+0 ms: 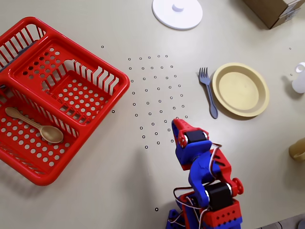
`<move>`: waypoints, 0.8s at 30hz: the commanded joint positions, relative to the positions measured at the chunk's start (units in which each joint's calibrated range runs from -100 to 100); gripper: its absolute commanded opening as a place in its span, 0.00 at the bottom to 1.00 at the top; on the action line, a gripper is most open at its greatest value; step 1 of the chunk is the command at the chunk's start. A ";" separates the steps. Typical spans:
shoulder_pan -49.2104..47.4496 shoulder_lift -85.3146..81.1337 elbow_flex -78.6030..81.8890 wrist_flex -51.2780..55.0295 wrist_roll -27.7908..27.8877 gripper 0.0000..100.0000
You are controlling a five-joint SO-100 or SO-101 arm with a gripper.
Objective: Push the fork on the left side of the plate
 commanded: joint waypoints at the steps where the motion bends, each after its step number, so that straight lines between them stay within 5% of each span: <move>1: 1.15 -0.51 0.23 -1.76 0.39 0.00; 13: 2.37 -0.51 13.92 -11.50 1.66 0.00; 24: 2.01 -0.51 14.20 -4.82 1.81 0.00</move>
